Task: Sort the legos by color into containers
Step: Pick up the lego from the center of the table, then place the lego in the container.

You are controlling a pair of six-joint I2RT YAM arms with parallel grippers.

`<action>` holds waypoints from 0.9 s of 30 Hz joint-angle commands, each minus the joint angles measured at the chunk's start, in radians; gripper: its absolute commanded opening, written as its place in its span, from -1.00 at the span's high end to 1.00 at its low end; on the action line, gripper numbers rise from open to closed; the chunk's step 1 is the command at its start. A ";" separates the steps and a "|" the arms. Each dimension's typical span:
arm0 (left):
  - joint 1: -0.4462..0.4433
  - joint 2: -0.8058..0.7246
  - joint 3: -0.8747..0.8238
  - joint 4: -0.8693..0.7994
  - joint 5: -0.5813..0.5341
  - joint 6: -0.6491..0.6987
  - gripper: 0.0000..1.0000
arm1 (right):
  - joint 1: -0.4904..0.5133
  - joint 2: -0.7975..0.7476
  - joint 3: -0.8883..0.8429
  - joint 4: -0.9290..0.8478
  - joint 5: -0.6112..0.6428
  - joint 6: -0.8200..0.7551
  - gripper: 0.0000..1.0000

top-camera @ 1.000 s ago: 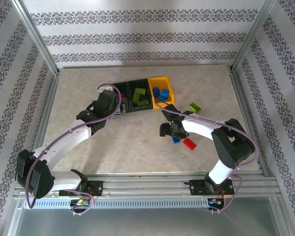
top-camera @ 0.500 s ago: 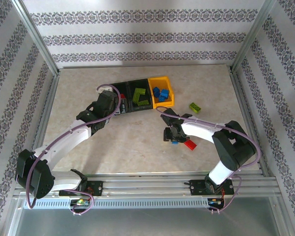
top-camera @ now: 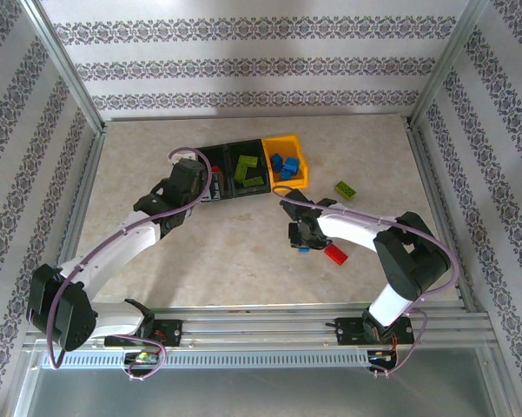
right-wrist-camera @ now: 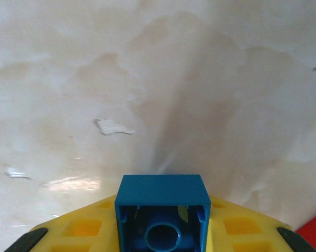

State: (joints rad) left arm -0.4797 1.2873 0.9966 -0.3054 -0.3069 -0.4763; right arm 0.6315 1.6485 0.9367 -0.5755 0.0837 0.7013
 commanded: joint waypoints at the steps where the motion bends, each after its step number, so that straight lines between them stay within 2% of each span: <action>1: 0.019 -0.026 -0.007 0.015 0.002 -0.001 -0.99 | 0.006 -0.010 0.056 -0.006 0.017 -0.015 0.45; 11: 0.030 -0.042 -0.019 0.015 0.013 -0.007 -0.99 | -0.078 0.008 0.310 -0.040 0.074 -0.147 0.47; 17: 0.033 -0.057 -0.031 0.014 0.031 -0.013 -0.99 | -0.171 0.100 0.458 -0.024 0.067 -0.192 0.46; 27: 0.035 -0.071 -0.038 0.012 0.042 -0.016 -0.99 | -0.207 0.271 0.622 0.003 0.101 -0.260 0.45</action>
State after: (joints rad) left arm -0.4622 1.2362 0.9649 -0.3054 -0.2695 -0.4801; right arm 0.4278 1.8919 1.5082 -0.5789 0.1535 0.4812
